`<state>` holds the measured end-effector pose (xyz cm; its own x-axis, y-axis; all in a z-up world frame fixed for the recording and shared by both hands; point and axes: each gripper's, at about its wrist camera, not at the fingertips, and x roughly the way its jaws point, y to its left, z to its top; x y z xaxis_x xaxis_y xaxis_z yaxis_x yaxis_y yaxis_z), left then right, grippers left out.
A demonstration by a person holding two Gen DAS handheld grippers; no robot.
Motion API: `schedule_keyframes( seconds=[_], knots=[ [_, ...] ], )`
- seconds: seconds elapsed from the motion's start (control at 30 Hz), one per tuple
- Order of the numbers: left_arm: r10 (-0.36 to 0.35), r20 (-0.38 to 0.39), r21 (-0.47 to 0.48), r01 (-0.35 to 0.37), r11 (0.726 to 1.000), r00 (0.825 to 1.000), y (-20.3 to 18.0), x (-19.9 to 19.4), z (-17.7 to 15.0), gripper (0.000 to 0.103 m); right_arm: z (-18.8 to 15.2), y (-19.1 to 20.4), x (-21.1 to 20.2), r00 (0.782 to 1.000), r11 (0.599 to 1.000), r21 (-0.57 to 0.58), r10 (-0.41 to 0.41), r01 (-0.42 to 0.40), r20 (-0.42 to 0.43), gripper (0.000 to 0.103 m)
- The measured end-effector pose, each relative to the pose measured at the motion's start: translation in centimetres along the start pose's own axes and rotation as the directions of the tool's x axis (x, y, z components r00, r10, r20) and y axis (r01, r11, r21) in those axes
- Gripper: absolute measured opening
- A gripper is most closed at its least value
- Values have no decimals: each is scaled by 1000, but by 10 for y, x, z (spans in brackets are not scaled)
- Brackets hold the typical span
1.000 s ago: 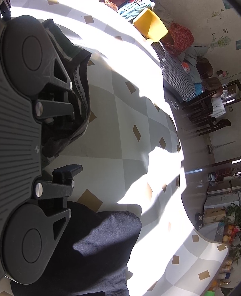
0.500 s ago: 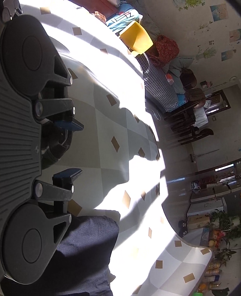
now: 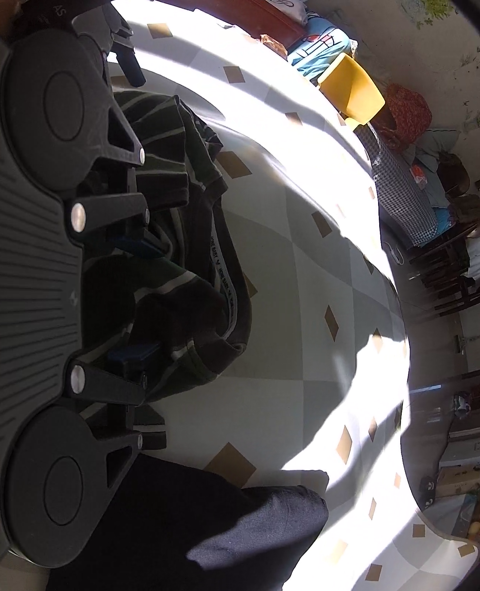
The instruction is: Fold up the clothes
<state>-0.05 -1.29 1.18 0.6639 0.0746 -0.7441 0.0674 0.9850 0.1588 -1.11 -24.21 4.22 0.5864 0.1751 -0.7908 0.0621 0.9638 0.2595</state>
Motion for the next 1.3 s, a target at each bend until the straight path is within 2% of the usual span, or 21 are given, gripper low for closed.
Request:
schedule_keyframes(
  seconds=[0.1, 0.23, 0.37, 0.47, 0.8, 0.97, 1.13, 1.3],
  knots=[
    [-7, -9, -7, 7, 1000, 1000, 1, 1, -1, 100, -3, 3, 9, 999, 999, -33, -39, 39, -17, 47],
    [-37, -44, -66, 34, 997, 998, 8, 3, -4, 100, -7, 8, 19, 996, 993, -75, -87, 85, -19, 31],
    [-64, -95, -104, 54, 993, 993, 15, 3, -8, 103, -4, 10, 23, 994, 991, -81, -110, 109, -9, 24],
    [-70, -149, -98, 56, 994, 986, 15, 4, -13, 103, -1, 11, 26, 992, 989, -83, -123, 122, 2, 24],
    [-78, -158, -96, 63, 993, 984, 16, -5, -22, 103, 12, 15, 39, 982, 979, -77, -184, 187, 52, 24],
    [-64, -154, -61, 55, 997, 986, 12, -13, -28, 103, 18, 17, 45, 976, 974, -75, -207, 212, 68, 25],
    [-74, -171, -67, 63, 996, 982, 14, -21, -35, 103, 23, 11, 44, 981, 982, -15, -186, 187, 53, 27],
    [-110, -214, -111, 88, 990, 971, 21, -24, -42, 103, 27, 1, 30, 991, 992, 52, -121, 118, 59, 31]
  ],
)
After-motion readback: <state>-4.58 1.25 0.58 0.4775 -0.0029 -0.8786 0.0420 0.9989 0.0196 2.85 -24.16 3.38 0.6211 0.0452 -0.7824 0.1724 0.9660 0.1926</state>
